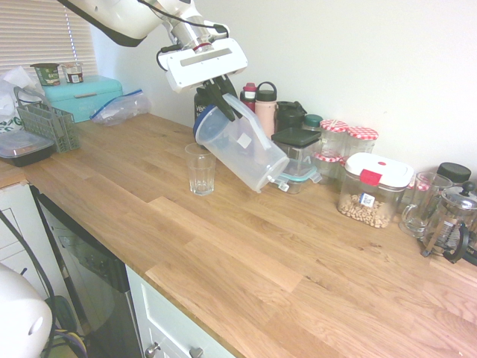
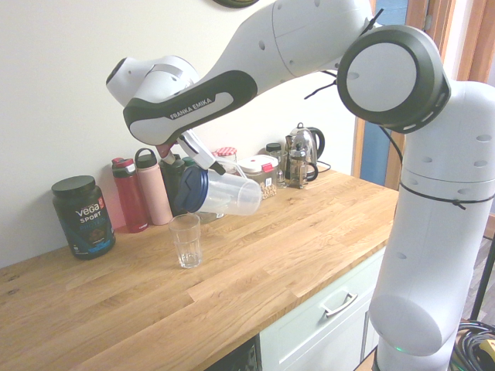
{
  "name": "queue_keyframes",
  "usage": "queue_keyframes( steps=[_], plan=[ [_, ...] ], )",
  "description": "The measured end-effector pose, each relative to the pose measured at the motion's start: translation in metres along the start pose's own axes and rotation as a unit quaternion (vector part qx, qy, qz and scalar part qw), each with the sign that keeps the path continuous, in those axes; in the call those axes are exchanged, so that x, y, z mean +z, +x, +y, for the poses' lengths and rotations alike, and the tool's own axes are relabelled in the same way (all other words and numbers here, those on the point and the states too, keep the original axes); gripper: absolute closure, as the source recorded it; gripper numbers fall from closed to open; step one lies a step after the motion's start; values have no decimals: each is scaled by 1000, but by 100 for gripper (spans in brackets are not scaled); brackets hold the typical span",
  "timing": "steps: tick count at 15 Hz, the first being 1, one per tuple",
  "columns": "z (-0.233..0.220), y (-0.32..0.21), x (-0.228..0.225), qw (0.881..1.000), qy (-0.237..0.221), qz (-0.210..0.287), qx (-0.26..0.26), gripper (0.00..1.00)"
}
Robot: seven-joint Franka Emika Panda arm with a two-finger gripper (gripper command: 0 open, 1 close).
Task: Pour me some water
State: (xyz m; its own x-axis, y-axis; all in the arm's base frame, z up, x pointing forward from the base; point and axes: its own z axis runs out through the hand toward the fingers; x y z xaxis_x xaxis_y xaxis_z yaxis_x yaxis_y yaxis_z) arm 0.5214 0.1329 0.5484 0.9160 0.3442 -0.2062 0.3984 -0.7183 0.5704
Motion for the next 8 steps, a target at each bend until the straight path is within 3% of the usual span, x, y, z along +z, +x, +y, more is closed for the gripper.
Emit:
queue_keyframes(
  steps=[4, 8],
  plan=[
    [44, -47, -12, 993, 77, 21, 92, 100],
    [83, -80, -10, 971, 140, 40, 190, 100]
  ],
)
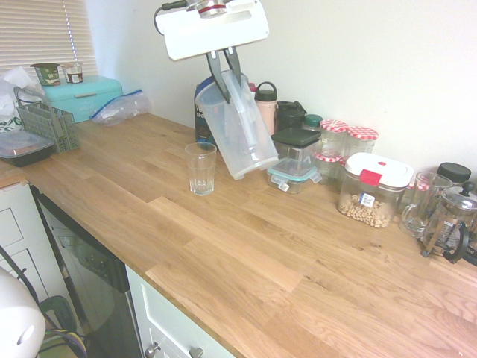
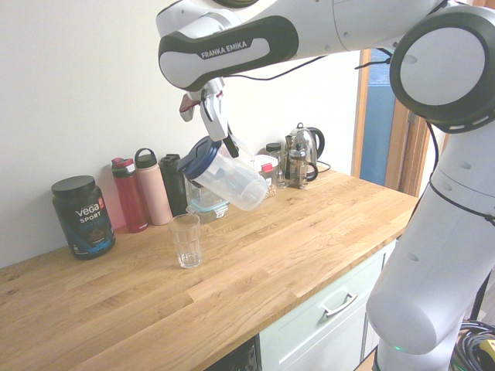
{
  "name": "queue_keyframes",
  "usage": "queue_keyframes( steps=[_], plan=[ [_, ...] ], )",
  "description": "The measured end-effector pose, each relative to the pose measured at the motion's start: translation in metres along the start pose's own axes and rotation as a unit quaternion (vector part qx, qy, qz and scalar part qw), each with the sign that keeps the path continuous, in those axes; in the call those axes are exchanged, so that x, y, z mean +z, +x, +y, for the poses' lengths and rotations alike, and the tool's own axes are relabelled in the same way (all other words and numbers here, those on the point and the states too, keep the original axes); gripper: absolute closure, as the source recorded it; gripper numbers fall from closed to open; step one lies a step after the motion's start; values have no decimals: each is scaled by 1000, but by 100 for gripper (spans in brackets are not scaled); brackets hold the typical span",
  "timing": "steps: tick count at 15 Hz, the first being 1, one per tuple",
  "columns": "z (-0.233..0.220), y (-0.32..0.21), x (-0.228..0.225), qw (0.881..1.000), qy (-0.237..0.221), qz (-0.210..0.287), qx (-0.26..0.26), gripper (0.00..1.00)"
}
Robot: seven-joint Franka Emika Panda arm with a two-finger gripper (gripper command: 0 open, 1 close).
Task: Pour me some water
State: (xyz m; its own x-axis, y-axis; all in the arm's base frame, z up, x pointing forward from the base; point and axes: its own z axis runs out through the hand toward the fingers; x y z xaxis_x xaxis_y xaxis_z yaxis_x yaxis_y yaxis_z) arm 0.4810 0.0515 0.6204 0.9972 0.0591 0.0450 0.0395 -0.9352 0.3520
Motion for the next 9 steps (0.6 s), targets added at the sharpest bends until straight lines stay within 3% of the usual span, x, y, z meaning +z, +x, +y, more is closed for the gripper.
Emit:
queue_keyframes(
  steps=[4, 9],
  plan=[
    [64, -6, 14, 993, 54, 5, 104, 100],
    [108, -58, 58, 967, 108, 29, 231, 100]
  ],
)
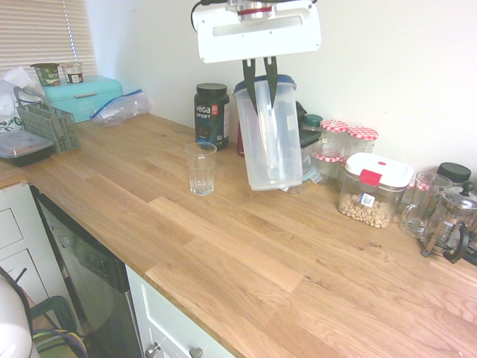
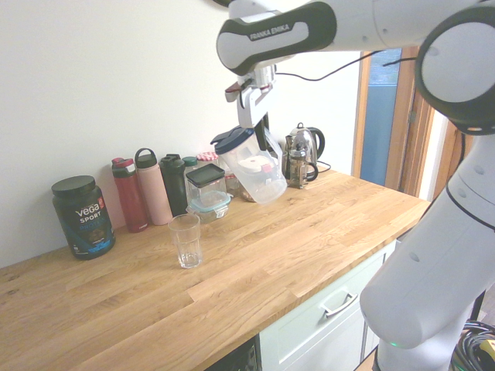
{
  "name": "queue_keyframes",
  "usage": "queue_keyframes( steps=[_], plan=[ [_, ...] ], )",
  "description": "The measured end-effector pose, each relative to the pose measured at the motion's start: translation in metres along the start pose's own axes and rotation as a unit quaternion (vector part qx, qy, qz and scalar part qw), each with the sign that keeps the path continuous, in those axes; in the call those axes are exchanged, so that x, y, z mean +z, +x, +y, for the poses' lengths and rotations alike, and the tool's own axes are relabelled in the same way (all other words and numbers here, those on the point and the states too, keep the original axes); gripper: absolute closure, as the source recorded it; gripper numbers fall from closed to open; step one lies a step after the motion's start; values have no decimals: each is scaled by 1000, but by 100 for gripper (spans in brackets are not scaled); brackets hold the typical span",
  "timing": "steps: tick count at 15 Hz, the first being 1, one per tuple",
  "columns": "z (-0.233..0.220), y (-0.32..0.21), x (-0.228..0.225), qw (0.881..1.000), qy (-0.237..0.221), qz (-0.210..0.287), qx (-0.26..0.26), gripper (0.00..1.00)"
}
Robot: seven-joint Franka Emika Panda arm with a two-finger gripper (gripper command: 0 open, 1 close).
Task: Pour me some water
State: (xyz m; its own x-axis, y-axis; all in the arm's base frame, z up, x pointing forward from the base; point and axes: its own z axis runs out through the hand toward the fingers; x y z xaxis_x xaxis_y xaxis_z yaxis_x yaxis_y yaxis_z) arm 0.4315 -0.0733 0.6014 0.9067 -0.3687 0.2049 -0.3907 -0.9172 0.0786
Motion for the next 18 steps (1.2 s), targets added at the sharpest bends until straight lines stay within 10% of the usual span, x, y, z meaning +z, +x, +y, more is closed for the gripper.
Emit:
queue_keyframes(
  steps=[11, 18],
  plan=[
    [91, -33, 78, 955, 77, 139, 250, 100],
    [109, -34, 105, 935, 106, 132, 310, 100]
  ],
)
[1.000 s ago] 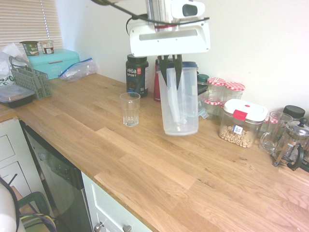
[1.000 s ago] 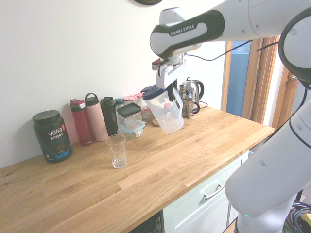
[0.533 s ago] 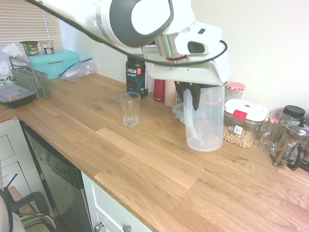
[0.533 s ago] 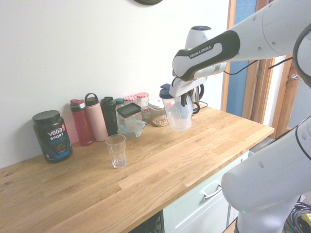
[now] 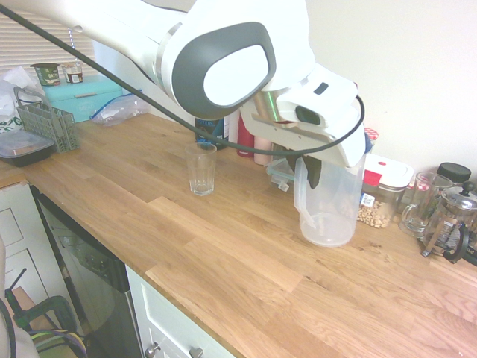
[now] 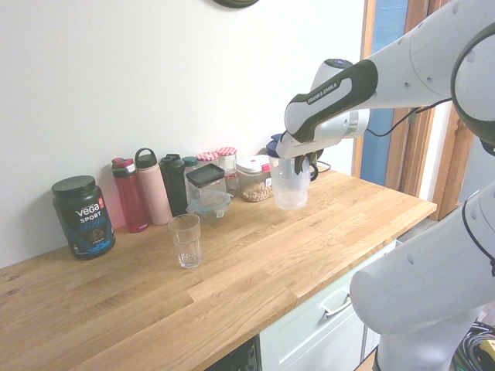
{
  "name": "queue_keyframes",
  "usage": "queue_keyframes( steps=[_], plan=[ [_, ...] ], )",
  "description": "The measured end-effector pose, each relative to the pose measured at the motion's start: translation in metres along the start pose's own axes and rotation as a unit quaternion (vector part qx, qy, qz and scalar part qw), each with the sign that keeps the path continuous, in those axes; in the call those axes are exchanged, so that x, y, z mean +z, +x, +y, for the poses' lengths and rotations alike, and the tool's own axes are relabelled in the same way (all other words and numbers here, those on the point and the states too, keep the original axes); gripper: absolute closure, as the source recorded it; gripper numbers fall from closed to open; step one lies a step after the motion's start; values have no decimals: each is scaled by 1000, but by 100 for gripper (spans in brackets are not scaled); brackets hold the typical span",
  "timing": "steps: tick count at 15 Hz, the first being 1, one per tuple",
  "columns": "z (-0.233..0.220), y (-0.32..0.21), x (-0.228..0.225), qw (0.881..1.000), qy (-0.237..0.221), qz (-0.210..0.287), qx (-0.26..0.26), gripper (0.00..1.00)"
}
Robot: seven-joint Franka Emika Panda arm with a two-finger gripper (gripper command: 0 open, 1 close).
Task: Pour me some water
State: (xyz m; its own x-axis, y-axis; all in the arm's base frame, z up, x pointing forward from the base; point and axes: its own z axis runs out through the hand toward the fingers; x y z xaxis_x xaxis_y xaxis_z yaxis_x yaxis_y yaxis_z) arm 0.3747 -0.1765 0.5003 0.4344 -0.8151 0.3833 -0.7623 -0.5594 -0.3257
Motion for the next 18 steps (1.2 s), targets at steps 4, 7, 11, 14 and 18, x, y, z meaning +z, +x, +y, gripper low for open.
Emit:
queue_keyframes(
  steps=[4, 7, 11, 14, 18],
  plan=[
    [4, 9, 26, 1000, 2, -15, 22, 100],
    [2, 21, 51, 999, -4, -25, 31, 100],
    [-5, 30, 66, 999, -4, -33, 38, 0],
    [-2, 32, 66, 999, -3, -35, 38, 0],
    [0, 33, 66, 999, -3, -35, 38, 0]
  ],
)
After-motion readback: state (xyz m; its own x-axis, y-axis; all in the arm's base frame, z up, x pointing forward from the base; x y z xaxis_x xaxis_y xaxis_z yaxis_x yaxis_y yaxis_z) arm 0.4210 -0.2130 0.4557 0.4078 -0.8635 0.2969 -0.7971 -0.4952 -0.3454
